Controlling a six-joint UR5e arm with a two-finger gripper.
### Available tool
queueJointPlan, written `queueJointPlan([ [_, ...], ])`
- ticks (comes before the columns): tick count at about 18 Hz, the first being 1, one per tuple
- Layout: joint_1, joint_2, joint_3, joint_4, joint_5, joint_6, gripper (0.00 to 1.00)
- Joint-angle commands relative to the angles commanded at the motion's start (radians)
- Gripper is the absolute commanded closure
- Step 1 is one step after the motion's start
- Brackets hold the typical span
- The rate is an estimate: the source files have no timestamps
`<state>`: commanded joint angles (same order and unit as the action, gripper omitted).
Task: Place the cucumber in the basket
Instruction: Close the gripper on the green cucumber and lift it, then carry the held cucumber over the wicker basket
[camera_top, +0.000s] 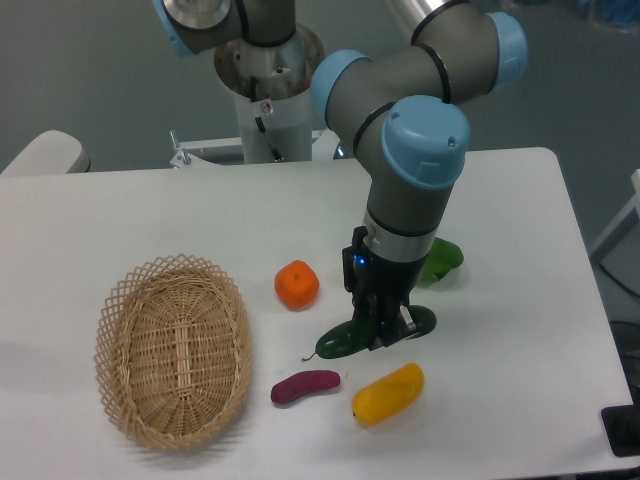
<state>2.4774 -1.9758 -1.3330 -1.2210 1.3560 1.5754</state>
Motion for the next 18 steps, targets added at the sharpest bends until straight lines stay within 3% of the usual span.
queueJointPlan([
  [9, -0.024, 0.006, -0.015, 0.003, 0.017, -0.064, 0.75],
  [14, -0.149, -0.021, -0.018, 0.037, 0.167, -0.305, 0.75],
  [18, -0.21, -0.014, -0.043, 0.035, 0.179, -0.614, 0.75],
])
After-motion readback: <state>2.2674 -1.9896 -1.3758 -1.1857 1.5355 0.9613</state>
